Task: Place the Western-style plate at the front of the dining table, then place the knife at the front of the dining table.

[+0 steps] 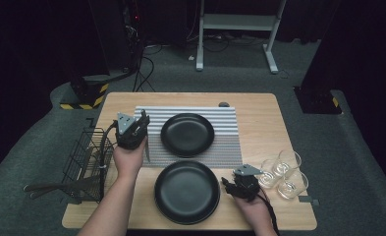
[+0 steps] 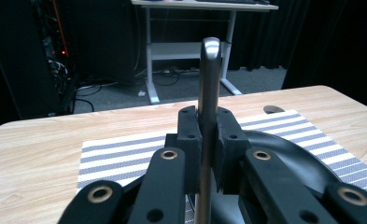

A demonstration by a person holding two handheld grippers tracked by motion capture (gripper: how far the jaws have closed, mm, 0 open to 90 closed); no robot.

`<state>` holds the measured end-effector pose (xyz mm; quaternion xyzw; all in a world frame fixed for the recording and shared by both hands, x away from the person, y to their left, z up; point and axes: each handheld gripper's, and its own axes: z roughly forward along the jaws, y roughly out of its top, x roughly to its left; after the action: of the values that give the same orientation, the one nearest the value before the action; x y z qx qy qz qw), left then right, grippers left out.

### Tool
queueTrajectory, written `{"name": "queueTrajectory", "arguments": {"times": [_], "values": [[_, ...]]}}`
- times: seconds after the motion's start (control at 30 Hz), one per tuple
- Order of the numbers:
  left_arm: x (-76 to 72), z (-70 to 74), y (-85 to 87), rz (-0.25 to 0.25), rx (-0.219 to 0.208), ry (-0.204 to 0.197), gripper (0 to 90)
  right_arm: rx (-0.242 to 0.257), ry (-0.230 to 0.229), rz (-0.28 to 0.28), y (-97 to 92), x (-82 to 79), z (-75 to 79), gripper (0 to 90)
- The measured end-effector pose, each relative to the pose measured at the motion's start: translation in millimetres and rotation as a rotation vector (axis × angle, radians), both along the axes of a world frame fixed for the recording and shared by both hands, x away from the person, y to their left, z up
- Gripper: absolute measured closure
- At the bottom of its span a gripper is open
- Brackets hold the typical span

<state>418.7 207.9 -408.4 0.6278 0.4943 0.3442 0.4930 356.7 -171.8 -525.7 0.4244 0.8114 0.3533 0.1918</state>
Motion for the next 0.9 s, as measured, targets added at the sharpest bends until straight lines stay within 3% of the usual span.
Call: {"name": "queueTrajectory", "arguments": {"times": [0.37, 0.9], "values": [[12.5, 0.8, 4.5, 0.020, -0.019, 0.043, 82.7, 0.002, 0.003, 0.007, -0.4, 0.1, 0.2, 41.4], [32.7, -1.8, -3.0, 0.011, 0.000, 0.079, 82.8, 0.000, -0.001, 0.000, 0.1, 0.2, 0.0, 41.8]]}}
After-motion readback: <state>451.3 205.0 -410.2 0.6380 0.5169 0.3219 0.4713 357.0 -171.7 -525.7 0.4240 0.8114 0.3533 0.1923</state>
